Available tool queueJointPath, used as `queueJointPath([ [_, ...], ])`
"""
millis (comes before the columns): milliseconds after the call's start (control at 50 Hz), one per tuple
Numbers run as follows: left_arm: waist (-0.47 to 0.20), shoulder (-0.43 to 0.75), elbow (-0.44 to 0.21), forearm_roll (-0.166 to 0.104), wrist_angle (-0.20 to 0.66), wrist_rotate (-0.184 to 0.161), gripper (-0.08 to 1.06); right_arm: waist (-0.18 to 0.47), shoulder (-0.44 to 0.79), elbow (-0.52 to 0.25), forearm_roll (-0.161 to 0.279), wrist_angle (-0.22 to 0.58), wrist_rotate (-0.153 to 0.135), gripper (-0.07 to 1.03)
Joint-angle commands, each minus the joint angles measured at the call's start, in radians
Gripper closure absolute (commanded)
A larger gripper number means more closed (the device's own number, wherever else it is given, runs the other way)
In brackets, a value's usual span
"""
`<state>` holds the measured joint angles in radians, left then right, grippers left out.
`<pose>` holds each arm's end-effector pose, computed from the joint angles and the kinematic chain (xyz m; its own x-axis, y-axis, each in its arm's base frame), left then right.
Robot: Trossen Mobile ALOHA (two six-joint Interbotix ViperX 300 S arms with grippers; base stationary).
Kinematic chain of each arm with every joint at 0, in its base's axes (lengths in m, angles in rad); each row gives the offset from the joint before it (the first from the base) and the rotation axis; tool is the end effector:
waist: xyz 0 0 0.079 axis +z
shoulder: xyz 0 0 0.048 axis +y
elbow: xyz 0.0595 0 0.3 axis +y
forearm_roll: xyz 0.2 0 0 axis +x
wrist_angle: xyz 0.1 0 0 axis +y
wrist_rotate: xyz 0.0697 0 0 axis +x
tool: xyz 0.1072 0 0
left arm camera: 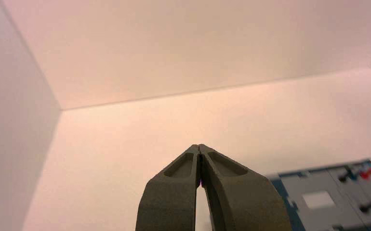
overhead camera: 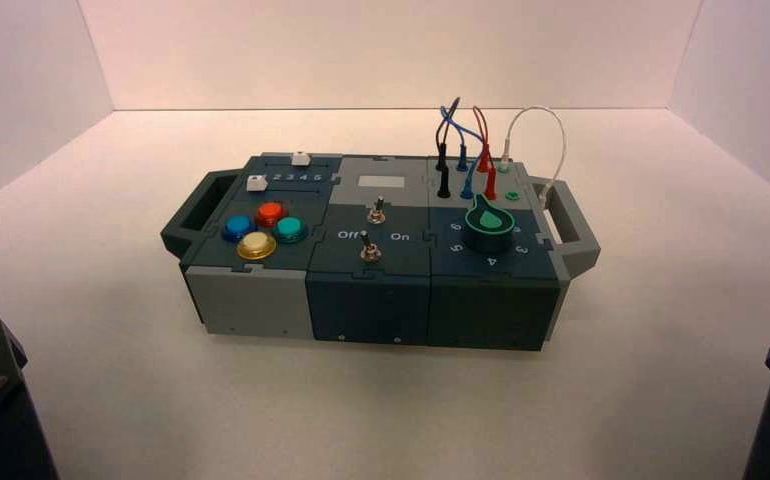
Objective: Turn the knob to position 2.
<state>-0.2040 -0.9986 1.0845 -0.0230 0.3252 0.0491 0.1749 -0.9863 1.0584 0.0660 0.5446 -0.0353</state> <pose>0.2358 -0.0501 0.2431 0.8962 -0.1929 -0.3995 0.2198 0.9753 0.0221 0.2217 0.0453 0.2184 0.7975 0.1756 -0.5772 -0.1893 0.9812 0.0370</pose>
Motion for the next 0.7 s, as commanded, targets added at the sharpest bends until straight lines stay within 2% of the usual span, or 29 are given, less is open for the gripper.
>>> queueJointPath([
  [20,-0.077,0.028,-0.037,0.002,0.052,0.003,1.0,0.031,0.008,-0.031,0.026,0.025,0.002,0.99],
  [220,-0.216,0.107,-0.037,0.005,0.147,0.006,1.0,0.063,0.048,-0.058,0.067,0.094,0.002,0.99],
  [420,-0.313,0.192,-0.048,0.003,0.15,0.006,1.0,0.1,0.143,-0.112,0.118,0.181,0.002,0.99],
  [700,-0.423,0.272,-0.067,0.0,0.152,0.006,1.0,0.19,0.298,-0.183,0.161,0.23,0.017,0.99],
])
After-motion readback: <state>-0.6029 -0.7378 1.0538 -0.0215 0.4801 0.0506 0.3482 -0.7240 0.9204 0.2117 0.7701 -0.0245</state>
